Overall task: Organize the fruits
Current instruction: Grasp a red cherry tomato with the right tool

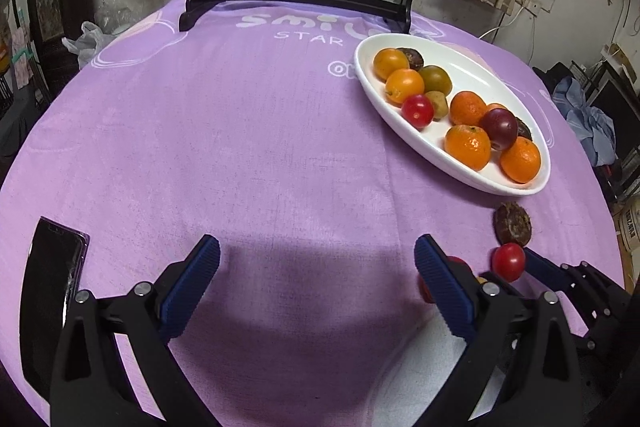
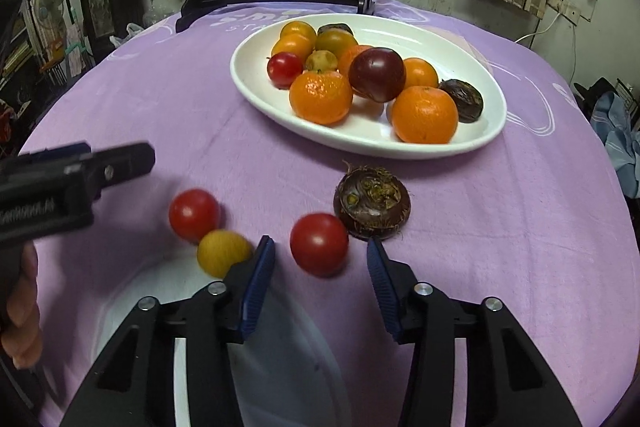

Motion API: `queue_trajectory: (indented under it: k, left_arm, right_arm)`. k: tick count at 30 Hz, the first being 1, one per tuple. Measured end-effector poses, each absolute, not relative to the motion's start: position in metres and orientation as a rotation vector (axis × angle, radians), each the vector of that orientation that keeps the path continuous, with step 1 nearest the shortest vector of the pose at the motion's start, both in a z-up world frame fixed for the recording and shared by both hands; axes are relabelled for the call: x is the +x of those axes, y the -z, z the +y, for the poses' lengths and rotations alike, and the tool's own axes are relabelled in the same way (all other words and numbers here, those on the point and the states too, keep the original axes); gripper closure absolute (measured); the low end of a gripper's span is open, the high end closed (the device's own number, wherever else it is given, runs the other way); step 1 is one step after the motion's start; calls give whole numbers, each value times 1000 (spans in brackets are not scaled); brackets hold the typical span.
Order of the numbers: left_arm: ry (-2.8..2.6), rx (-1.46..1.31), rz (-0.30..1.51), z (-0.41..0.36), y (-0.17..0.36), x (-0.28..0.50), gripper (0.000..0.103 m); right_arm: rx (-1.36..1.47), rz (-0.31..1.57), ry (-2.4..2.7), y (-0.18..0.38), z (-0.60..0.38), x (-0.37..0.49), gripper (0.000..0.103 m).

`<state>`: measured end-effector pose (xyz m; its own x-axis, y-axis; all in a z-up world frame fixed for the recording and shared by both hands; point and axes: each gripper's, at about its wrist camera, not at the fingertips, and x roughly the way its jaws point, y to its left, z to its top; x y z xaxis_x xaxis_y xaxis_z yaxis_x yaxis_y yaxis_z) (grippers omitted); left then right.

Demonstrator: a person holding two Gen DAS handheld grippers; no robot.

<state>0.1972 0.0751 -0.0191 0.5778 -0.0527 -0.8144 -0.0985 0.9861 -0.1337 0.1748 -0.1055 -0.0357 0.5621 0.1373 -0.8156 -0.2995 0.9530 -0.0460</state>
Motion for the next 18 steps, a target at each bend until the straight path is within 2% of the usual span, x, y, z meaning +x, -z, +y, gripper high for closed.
queue_trajectory:
  k: [3, 18]
  left_arm:
    - [-18, -171, 962, 74, 21, 198, 7]
    - [19, -115, 970, 58, 28, 196, 7]
  right_arm:
    - [-174, 933, -266, 35, -104, 176, 76]
    - [-113, 901, -229, 27, -150, 141, 75]
